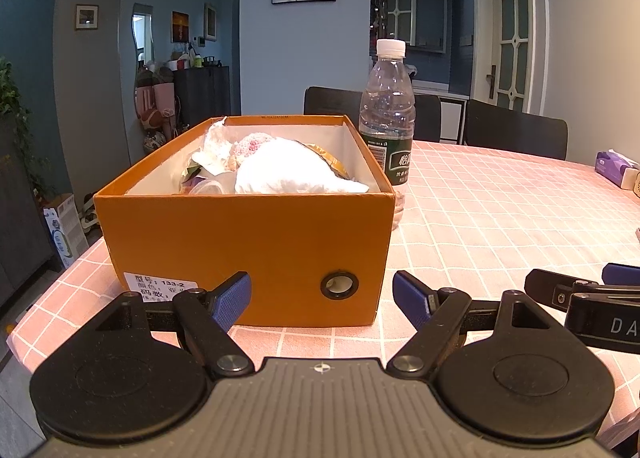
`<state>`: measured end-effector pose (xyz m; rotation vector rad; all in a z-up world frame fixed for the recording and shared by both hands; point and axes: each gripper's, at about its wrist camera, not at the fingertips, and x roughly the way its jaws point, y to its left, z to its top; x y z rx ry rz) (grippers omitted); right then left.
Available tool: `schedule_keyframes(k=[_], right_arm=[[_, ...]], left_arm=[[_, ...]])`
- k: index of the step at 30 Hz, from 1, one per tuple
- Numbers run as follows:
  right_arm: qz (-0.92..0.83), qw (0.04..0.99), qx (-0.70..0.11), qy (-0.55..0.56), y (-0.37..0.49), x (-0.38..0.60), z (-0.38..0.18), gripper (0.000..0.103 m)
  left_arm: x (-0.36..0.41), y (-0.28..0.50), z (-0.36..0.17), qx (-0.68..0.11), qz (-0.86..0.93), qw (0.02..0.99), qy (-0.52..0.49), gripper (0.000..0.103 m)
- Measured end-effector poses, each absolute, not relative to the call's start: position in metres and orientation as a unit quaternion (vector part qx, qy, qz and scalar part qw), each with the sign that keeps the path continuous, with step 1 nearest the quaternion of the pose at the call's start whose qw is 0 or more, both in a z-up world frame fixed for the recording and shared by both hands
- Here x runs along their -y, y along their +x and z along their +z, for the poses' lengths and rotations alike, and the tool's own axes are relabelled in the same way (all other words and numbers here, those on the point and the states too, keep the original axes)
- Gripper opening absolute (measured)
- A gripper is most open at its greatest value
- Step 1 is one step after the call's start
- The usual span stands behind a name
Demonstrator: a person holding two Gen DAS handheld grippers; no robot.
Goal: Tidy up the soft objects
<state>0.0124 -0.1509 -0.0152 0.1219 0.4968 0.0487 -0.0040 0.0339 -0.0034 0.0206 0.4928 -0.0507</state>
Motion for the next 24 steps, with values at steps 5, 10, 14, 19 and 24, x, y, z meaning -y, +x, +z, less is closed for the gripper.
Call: schedule_keyframes(k=[5,10,14,19,24], right_arm=[[0.024,0.967,-0.247,0.059,0.0128,0.1503,-0.0156,0.098],[0.025,0.967,-0.248,0.058,0.0128,0.1497,-0.0159,0.098],[0.025,0.967,-0.248,0.058,0.0126,0.1493,-0.0163,0.098],[0.025,0.967,-0.249,0.058,0.0126,0.1491,-0.0163,0.098],[0.026,0.966,-0.249,0.057,0.0127,0.1481,-0.0175,0.098]], left_arm=[[-0.0336,-0.0042,-0.0030,-0.245,-0.025,0.969,0.009,0.094],[-0.0336,-0.0042,-0.0032,-0.244,-0.025,0.969,0.008,0.094],[-0.0335,-0.0043,-0.0032,-0.244,-0.025,0.969,0.008,0.094],[-0.0333,-0.0043,-0.0032,-0.244,-0.025,0.969,0.008,0.094],[-0.0337,-0.0045,-0.0034,-0.244,-0.026,0.969,0.009,0.094]])
